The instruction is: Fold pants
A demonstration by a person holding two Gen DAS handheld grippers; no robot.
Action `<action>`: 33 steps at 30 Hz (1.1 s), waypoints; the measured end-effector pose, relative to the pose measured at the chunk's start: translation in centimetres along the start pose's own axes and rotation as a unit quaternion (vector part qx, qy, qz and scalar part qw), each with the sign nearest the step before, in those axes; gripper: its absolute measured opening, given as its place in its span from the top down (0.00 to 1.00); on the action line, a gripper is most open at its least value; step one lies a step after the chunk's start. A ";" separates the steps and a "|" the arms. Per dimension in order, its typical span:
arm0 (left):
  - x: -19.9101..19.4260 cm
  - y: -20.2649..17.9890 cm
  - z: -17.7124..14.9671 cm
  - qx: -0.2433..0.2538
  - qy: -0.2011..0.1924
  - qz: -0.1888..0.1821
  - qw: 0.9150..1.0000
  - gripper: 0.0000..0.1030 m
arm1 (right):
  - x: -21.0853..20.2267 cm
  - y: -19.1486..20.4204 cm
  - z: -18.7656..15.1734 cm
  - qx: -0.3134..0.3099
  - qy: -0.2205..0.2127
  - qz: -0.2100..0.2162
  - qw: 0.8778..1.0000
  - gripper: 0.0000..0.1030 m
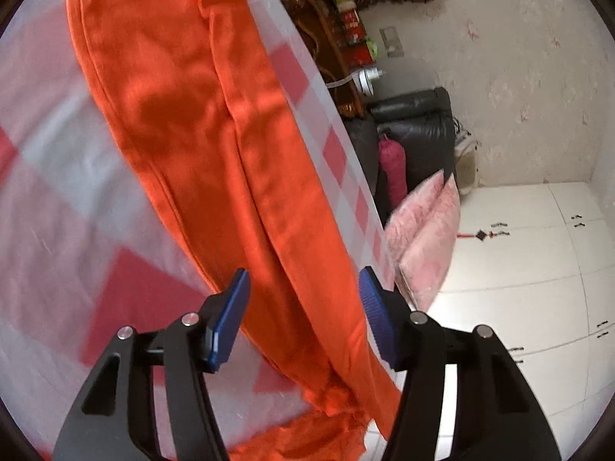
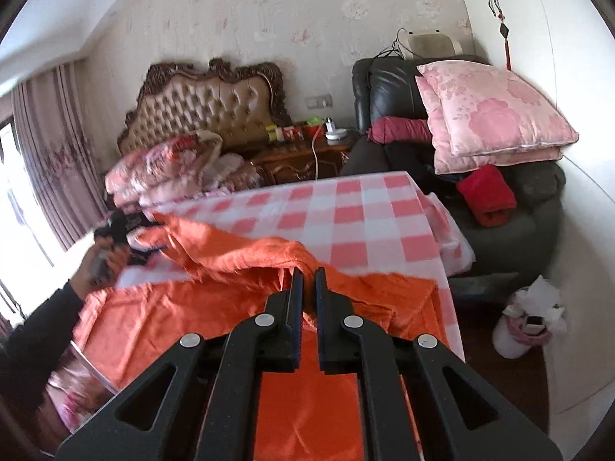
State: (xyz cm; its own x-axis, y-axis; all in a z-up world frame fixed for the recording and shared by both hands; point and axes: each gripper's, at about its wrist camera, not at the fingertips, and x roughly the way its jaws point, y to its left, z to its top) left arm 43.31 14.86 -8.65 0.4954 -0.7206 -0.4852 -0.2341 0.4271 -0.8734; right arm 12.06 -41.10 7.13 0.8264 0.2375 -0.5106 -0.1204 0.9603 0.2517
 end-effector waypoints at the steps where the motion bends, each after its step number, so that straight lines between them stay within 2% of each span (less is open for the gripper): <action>1: 0.4 -0.2 -0.6 -0.003 0.012 -0.007 1.000 0.44 | -0.2 0.0 0.3 0.000 -0.003 0.001 1.000 0.95; 2: 1.1 -0.7 -1.5 0.003 0.028 -0.013 1.000 0.45 | -0.4 0.1 0.8 -0.001 -0.008 0.000 1.000 0.95; 5: 2.7 -1.7 -2.4 0.011 0.043 -0.015 0.999 0.50 | -0.7 0.3 1.6 -0.004 -0.012 -0.001 1.000 0.95; 8: 4.0 -1.4 -1.0 -0.009 0.027 0.003 1.000 0.57 | -0.8 0.7 1.6 -0.008 -0.010 -0.001 1.000 0.95; 10: 4.5 -1.1 0.0 -0.019 0.016 0.014 1.000 0.71 | -1.2 0.6 1.4 -0.008 -0.012 -0.002 1.000 0.95; 12: 3.8 -0.8 1.6 -0.023 -0.010 0.027 0.999 0.83 | -1.6 0.2 1.3 -0.003 -0.013 -0.006 1.000 0.95; 14: 2.3 -0.6 2.7 -0.022 -0.032 0.023 0.999 0.98 | -1.6 -0.4 0.8 0.001 -0.008 -0.011 1.000 0.95; 16: 0.1 -1.2 3.0 -0.003 -0.052 0.021 0.998 0.98 | -1.5 -0.5 0.2 -0.003 0.001 -0.008 1.000 0.95; 18: -2.8 -2.5 1.9 0.027 -0.074 0.027 0.996 0.98 | -1.7 -0.1 -1.2 -0.029 0.007 -0.010 0.999 0.95; 22: -12.1 -4.1 -4.5 0.126 -0.135 0.034 0.982 0.98 | -2.8 0.1 -4.3 -0.065 0.015 -0.020 0.998 0.95; 24: -16.7 -2.4 -10.0 0.159 -0.156 0.055 0.973 0.98 | -3.2 -0.3 -6.2 -0.063 0.026 -0.024 0.997 0.95; 25: -18.3 -0.8 -12.5 0.161 -0.159 0.060 0.972 0.98 | -3.2 -0.7 -7.6 -0.059 0.035 -0.028 0.997 0.95; 26: -19.2 0.6 -14.3 0.156 -0.158 0.065 0.973 0.98 | -3.1 -1.4 -9.3 -0.043 0.049 -0.029 0.997 0.95; 27: -20.0 3.5 -17.1 0.131 -0.145 0.067 0.978 0.98 | -2.9 -2.0 -10.3 -0.027 0.062 -0.022 0.997 0.95; 29: -20.4 7.4 -19.8 0.098 -0.127 0.073 0.984 0.98 | -2.1 -3.3 -13.1 0.013 0.090 -0.014 0.996 0.95; 31: -20.3 9.4 -21.4 0.087 -0.127 0.073 0.985 0.98 | -1.3 -3.9 -15.5 0.039 0.110 -0.015 0.993 0.94; 33: -20.3 10.7 -22.1 0.080 -0.130 0.063 0.986 0.98 | -1.3 -4.4 -16.6 0.069 0.111 -0.006 0.991 0.88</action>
State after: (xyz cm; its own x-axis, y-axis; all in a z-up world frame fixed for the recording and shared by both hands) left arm 12.22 21.95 -9.12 0.6735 -0.5013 -0.5432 -0.1816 0.6001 -0.7791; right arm 2.40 -43.15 -6.99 0.6840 0.2671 -0.6788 -0.0217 0.9376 0.3471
